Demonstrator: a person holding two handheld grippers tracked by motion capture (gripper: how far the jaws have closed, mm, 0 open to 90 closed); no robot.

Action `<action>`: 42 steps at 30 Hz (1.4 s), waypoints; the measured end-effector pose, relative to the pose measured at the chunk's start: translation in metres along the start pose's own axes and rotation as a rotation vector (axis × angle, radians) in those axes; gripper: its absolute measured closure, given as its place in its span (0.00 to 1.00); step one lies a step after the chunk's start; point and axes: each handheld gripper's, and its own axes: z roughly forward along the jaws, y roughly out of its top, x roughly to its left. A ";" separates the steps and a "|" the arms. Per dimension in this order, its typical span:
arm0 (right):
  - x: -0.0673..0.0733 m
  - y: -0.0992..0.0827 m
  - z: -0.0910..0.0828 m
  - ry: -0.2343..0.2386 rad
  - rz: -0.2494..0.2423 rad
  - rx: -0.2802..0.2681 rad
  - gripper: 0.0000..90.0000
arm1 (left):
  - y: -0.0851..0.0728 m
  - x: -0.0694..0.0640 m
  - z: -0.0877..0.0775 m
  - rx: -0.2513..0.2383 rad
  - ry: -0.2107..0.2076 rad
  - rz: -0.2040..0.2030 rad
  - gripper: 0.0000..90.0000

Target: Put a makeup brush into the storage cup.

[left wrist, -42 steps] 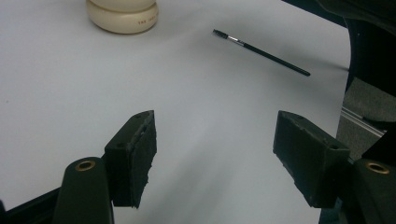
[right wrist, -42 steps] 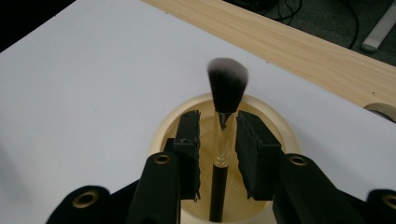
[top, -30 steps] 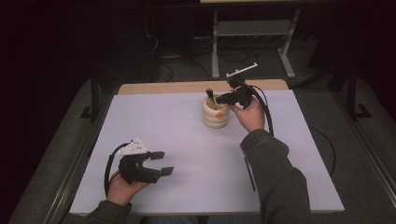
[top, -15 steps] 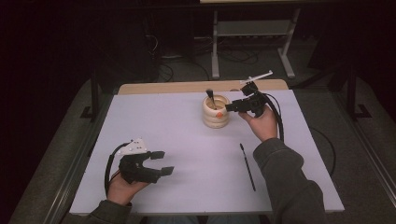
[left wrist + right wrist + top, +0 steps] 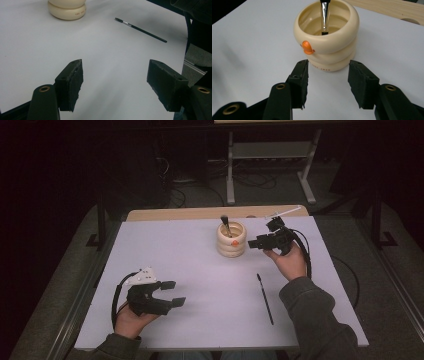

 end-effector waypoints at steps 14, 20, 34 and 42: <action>0.003 -0.022 -0.011 -0.005 0.006 0.000 0.45 | 0.000 -0.001 0.001 0.007 0.006 0.005 0.31; 0.007 -0.029 -0.015 -0.013 -0.018 0.005 0.45 | 0.000 -0.002 0.001 0.001 0.005 0.004 0.31; 0.020 -0.037 -0.030 -0.012 -0.040 0.000 0.44 | 0.000 -0.003 0.001 0.008 0.005 0.013 0.31; 0.026 -0.043 -0.030 -0.024 -0.054 0.013 0.44 | -0.001 -0.003 0.000 0.005 0.007 0.009 0.31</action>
